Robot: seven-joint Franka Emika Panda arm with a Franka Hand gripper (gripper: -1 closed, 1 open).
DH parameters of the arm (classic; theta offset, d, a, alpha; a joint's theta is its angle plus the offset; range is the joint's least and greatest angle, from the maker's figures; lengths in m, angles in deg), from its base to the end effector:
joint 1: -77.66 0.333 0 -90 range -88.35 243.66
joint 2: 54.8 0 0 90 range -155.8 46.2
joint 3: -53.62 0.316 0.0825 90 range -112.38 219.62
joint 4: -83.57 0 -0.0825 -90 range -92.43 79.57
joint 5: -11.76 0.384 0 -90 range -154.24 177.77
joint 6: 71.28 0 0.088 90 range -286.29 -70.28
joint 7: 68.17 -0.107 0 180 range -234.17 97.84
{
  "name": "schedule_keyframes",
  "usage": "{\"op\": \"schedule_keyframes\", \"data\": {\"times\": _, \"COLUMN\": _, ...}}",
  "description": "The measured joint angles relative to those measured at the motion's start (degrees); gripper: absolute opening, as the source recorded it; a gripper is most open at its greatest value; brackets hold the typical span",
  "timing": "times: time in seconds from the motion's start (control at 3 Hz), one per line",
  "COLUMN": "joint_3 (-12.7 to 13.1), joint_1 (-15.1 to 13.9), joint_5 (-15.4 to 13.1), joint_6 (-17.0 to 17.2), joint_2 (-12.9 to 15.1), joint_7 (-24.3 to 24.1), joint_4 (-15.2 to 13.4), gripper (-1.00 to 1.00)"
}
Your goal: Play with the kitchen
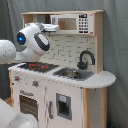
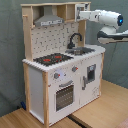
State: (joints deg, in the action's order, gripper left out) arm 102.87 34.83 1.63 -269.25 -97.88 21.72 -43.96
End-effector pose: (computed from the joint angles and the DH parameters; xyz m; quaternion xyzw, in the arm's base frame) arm 0.3938 0.2383 0.7160 0.2355 0.6106 0.3464 0.6721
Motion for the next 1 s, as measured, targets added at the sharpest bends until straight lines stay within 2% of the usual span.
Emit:
{"op": "schedule_keyframes", "data": {"times": 0.33, "joint_3": -0.3, "joint_1": 0.5, "joint_5": 0.0, "joint_6": 0.1, "joint_2": -0.2, "joint_7": 0.0, "joint_4": 0.1, "gripper": 1.00}}
{"op": "schedule_keyframes", "data": {"times": 0.67, "joint_3": -2.9, "joint_1": 5.3, "joint_5": 0.2, "joint_6": -0.2, "joint_2": -2.2, "joint_7": -0.2, "joint_4": 1.4, "gripper": 1.00}}
{"op": "schedule_keyframes", "data": {"times": 1.0, "joint_3": -4.0, "joint_1": 6.2, "joint_5": 0.6, "joint_6": 0.7, "joint_2": -5.9, "joint_7": -1.9, "joint_4": 5.4, "gripper": 1.00}}
